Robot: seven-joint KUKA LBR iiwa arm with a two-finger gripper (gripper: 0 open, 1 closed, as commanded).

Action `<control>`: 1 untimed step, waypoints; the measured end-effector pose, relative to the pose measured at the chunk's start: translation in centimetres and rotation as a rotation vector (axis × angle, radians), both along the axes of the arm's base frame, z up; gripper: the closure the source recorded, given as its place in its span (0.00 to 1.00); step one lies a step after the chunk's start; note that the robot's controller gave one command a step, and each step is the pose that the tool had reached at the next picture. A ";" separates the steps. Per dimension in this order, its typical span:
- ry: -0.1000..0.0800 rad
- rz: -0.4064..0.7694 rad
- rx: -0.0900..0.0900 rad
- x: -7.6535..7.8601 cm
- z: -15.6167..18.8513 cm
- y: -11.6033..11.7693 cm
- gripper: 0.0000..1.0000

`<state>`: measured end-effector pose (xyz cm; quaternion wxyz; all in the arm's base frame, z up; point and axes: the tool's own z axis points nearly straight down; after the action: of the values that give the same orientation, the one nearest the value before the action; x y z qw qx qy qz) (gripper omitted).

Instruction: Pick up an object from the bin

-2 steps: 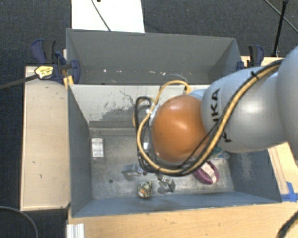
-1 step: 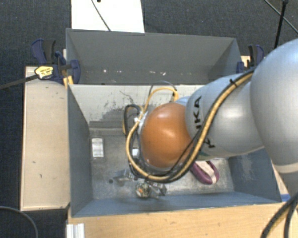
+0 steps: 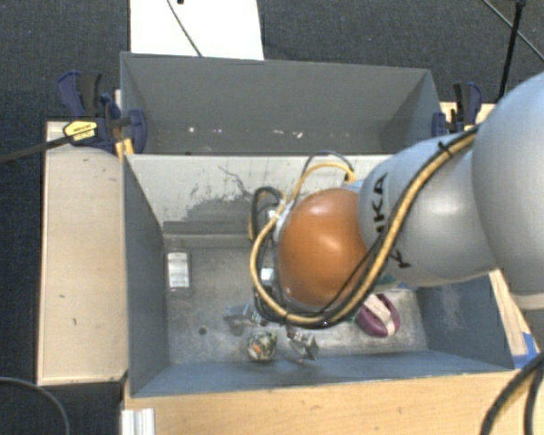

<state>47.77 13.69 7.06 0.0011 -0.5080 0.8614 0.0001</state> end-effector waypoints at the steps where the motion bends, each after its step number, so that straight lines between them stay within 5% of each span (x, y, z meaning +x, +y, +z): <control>1: 0.000 -0.003 0.000 0.0 0.0 0.0 1.00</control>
Offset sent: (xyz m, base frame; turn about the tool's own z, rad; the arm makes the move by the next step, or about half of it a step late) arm 0.0000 0.0000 0.0000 0.0000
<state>47.75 13.72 7.07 0.0010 -0.5067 0.8621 0.0002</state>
